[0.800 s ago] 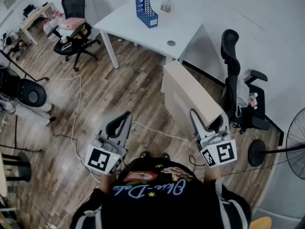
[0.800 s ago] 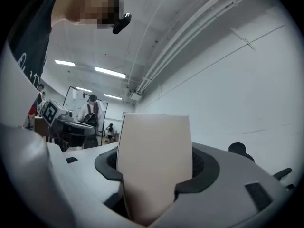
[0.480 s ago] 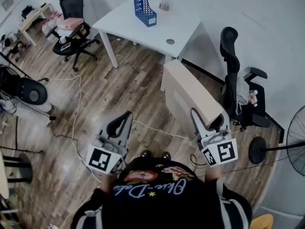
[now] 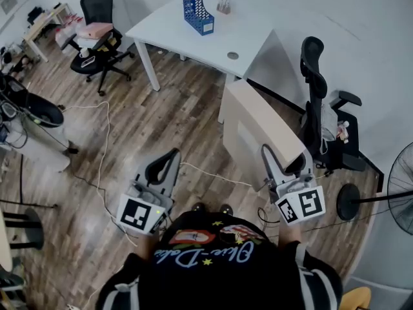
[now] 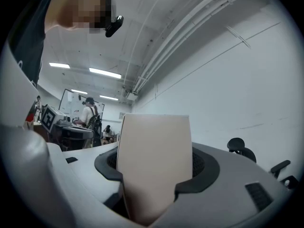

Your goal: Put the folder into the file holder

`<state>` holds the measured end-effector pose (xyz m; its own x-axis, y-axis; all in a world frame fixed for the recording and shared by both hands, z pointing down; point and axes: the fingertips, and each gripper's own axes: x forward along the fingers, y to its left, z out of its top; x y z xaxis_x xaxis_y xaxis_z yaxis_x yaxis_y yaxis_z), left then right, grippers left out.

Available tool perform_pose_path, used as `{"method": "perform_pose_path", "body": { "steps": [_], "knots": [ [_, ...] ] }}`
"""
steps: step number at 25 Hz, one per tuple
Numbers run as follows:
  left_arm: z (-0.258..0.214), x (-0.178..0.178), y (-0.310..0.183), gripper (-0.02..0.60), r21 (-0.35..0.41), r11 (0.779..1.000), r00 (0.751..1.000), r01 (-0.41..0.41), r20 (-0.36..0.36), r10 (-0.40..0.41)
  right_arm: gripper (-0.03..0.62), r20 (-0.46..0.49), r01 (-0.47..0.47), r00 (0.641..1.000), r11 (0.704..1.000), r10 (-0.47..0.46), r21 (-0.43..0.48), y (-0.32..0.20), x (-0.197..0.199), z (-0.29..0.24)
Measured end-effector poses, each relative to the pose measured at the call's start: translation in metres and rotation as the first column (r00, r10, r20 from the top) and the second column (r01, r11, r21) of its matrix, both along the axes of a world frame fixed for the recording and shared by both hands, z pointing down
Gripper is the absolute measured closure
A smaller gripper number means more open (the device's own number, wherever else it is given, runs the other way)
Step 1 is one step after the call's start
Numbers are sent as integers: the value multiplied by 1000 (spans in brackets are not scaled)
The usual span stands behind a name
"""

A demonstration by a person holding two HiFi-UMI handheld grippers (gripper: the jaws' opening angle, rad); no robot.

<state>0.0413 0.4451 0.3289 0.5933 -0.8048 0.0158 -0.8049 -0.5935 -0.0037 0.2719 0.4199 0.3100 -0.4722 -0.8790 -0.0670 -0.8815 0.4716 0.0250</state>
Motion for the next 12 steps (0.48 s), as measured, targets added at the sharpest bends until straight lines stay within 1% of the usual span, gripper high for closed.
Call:
{"method": "perform_pose_path", "body": {
  "steps": [12],
  "knots": [
    [5, -27, -11, 577, -3, 1000, 1000, -18, 1, 18, 324, -4, -33, 999, 999, 33, -3, -7, -24, -1]
  ]
}}
